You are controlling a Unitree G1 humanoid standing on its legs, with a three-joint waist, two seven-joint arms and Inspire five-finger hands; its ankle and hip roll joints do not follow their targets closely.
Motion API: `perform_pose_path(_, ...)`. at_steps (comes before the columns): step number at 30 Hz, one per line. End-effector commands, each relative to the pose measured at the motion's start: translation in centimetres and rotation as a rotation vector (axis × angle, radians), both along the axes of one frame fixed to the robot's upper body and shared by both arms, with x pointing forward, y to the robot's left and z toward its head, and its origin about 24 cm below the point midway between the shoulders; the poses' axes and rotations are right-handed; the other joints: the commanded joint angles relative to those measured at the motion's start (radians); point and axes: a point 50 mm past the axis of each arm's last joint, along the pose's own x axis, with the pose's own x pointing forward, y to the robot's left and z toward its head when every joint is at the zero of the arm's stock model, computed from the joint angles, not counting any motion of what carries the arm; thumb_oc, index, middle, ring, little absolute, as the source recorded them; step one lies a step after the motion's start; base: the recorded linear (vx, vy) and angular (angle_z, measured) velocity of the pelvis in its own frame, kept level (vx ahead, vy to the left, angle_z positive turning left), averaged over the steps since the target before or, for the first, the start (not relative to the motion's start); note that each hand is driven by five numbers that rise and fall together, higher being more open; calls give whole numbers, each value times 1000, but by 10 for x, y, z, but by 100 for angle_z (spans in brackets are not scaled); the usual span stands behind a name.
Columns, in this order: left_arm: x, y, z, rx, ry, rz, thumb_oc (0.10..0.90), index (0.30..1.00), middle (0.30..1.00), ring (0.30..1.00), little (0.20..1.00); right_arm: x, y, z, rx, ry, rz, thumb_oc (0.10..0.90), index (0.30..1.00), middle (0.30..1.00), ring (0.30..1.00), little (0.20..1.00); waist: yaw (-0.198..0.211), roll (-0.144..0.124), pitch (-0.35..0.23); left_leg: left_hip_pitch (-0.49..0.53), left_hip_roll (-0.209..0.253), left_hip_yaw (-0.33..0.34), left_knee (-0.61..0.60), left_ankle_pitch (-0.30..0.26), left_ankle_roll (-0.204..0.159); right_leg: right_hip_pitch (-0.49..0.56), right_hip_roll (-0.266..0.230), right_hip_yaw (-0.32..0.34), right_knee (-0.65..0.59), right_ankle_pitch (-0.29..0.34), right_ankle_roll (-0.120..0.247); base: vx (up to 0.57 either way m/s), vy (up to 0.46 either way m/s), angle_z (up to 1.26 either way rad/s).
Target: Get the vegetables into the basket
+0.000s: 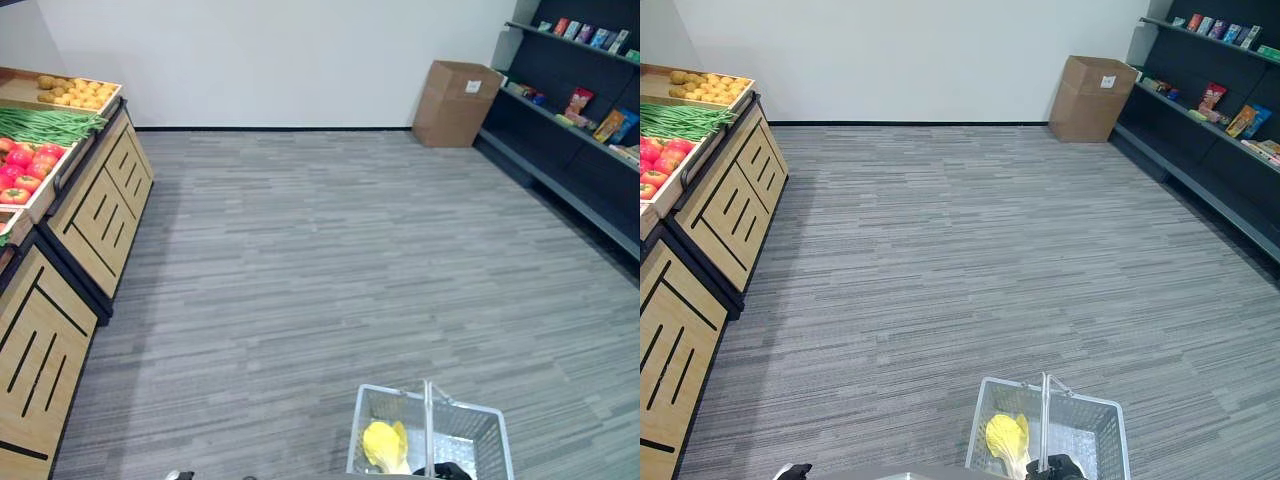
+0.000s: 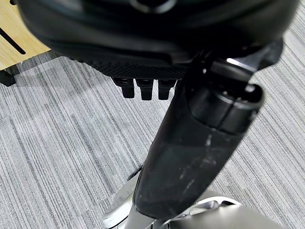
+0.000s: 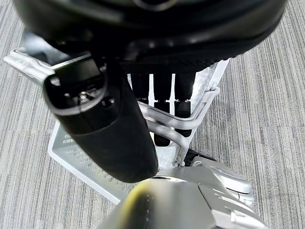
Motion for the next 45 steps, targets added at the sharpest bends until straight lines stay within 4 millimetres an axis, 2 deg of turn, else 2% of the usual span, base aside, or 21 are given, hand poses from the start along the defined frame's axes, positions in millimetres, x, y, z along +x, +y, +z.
perform_pose_path(1,39,-39,-4,-114,-102,-23,900,1000,1000,1000,1000,9,-15,3,-28,13,15,400,300,300,300,300,15,70,66,69,-42,67,9,-99,54,-25,11,-113,19,58,33,4,38,0)
perform_pose_path(13,45,-32,-1,-102,-126,11,900,1000,1000,1000,1000,20,-18,6,-31,-12,11,400,300,300,300,300,38,50,92,31,-75,56,9,-107,80,-67,-33,-105,71,78,58,14,85,-2)
perform_pose_path(18,49,-25,2,-83,-140,27,900,1000,1000,1000,1000,31,-16,8,-30,-37,59,400,300,300,300,300,58,22,104,6,-84,65,9,-109,87,-87,-46,-108,80,112,72,23,66,-3)
perform_pose_path(24,50,-23,2,-86,-150,38,900,1000,1000,1000,1000,30,-17,8,-35,-29,63,400,300,300,300,300,69,4,107,-1,-93,69,9,-117,94,-90,-58,-115,84,133,85,32,58,-9)
perform_pose_path(27,49,-20,3,-81,-152,43,900,1000,1000,1000,1000,30,-16,8,-31,-28,65,400,300,300,300,300,80,-10,117,0,-96,71,9,-126,104,-107,-62,-111,131,143,91,34,80,-6)
perform_pose_path(28,53,-16,5,-75,-162,48,900,1000,1000,1000,1000,33,-17,8,-26,-39,58,400,300,300,300,300,84,-17,138,8,-96,59,9,-131,117,-149,-65,-90,241,164,98,21,91,0)
perform_pose_path(29,53,-16,5,-75,-163,48,900,1000,1000,1000,1000,33,-17,8,-26,-39,58,400,300,300,300,300,84,-17,139,7,-97,60,9,-131,117,-152,-66,-88,245,162,99,47,129,2)
perform_pose_path(31,54,-12,7,-64,-167,49,900,1000,1000,1000,1000,32,-16,8,-19,-38,56,400,300,300,300,300,71,-20,157,19,-94,34,9,-138,124,-203,-50,-33,317,171,95,81,52,7)
perform_pose_path(34,58,-2,11,-36,-186,62,900,1000,1000,1000,1000,27,-13,6,-9,-21,61,400,300,300,300,300,49,-40,186,43,-75,-24,9,-149,109,-293,-29,30,221,179,79,160,-85,76)
perform_pose_path(36,60,0,12,-26,-195,73,900,1000,1000,1000,1000,27,-12,6,-4,-24,48,400,300,300,300,300,36,-51,207,63,-61,-54,9,-157,95,-344,-35,56,154,214,91,132,-124,13)
perform_pose_path(37,60,0,12,-27,-194,73,900,1000,1000,1000,1000,27,-12,6,-5,-24,48,400,300,300,300,300,34,-46,208,66,-55,-57,9,-162,94,-337,-30,51,150,213,91,212,-126,43)
perform_pose_path(39,61,3,13,-17,-193,74,900,1000,1000,1000,1000,26,-10,5,8,-27,30,400,300,300,300,300,12,-58,220,100,-50,-96,9,-185,81,-392,-33,50,72,243,108,385,-63,86)
perform_pose_path(40,59,0,11,-27,-182,66,900,1000,1000,1000,1000,22,-11,5,7,-17,31,400,300,300,300,300,-15,-50,232,159,-50,-140,9,-221,78,-425,-6,47,41,269,119,476,-17,106)
perform_pose_path(41,57,0,11,-27,-178,72,900,1000,1000,1000,1000,20,-12,5,5,-13,34,400,300,300,300,300,-19,-57,232,180,-62,-151,9,-232,82,-436,1,24,36,280,120,572,-47,113)
perform_pose_path(42,53,-1,9,-29,-163,71,900,1000,1000,1000,1000,15,-13,4,5,1,37,400,300,300,300,300,-32,-53,234,217,-74,-175,9,-252,88,-432,20,-1,40,289,116,347,-43,65)
perform_pose_path(45,48,-7,6,-44,-142,66,900,1000,1000,1000,1000,8,-19,5,-8,20,42,400,300,300,300,300,-44,-36,224,246,-87,-214,9,-268,90,-431,29,12,71,284,96,246,-52,55)
